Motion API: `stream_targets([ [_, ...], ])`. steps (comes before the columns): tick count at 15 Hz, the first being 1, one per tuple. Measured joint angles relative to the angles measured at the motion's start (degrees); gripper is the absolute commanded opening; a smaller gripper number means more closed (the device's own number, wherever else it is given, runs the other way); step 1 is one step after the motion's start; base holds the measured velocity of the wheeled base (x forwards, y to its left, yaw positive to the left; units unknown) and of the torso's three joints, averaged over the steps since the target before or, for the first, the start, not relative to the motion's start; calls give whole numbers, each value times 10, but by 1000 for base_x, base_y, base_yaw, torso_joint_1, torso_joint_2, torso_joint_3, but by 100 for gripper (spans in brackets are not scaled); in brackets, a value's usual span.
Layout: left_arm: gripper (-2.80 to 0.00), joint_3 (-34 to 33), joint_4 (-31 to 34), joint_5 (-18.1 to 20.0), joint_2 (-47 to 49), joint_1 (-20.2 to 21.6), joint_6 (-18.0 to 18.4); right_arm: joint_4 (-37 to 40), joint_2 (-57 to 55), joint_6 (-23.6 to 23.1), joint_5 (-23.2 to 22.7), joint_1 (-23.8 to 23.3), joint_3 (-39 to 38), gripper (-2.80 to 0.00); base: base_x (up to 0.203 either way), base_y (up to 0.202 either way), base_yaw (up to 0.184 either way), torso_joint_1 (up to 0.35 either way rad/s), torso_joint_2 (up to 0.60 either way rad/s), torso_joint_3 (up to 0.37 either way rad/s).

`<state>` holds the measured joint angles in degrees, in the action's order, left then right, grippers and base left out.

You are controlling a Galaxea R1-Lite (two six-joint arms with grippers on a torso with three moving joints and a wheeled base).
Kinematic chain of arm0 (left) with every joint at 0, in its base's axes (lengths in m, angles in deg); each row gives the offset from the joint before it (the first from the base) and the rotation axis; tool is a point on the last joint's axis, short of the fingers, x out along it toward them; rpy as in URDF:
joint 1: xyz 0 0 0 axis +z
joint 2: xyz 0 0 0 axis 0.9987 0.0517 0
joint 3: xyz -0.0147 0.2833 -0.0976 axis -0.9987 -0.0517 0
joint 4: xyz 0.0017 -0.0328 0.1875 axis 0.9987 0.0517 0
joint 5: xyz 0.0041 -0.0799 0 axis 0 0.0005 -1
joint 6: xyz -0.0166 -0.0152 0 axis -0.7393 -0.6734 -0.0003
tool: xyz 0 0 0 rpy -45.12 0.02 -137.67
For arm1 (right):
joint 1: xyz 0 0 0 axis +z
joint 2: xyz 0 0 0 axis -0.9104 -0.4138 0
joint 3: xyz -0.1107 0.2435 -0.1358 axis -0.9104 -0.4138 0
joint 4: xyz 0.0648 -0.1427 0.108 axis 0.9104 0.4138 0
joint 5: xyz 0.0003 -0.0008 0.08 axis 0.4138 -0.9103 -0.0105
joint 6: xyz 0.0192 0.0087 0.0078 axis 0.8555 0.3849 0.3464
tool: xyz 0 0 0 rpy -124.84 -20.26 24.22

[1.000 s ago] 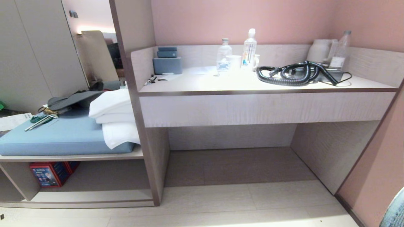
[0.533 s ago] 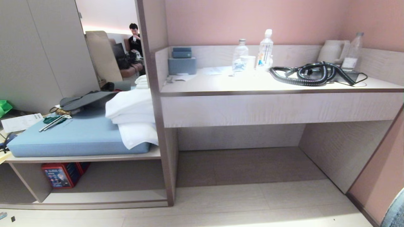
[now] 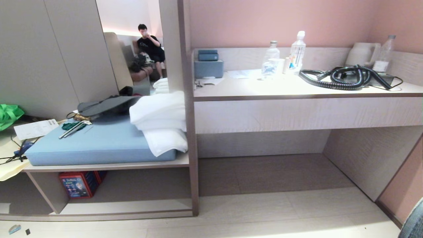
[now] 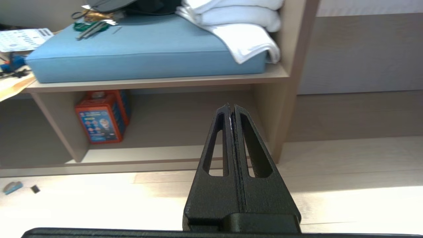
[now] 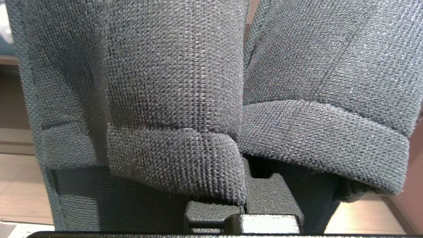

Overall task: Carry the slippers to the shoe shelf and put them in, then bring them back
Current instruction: Place the slippers into the shoe cabinet

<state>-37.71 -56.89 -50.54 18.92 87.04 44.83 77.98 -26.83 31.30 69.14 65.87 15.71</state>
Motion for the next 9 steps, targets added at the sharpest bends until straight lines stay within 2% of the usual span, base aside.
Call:
stream_targets([
  [9, -280, 0, 0, 0, 0, 0, 0, 0, 0, 0, 0, 0, 0, -280, 0, 196, -2, 2, 2, 2],
])
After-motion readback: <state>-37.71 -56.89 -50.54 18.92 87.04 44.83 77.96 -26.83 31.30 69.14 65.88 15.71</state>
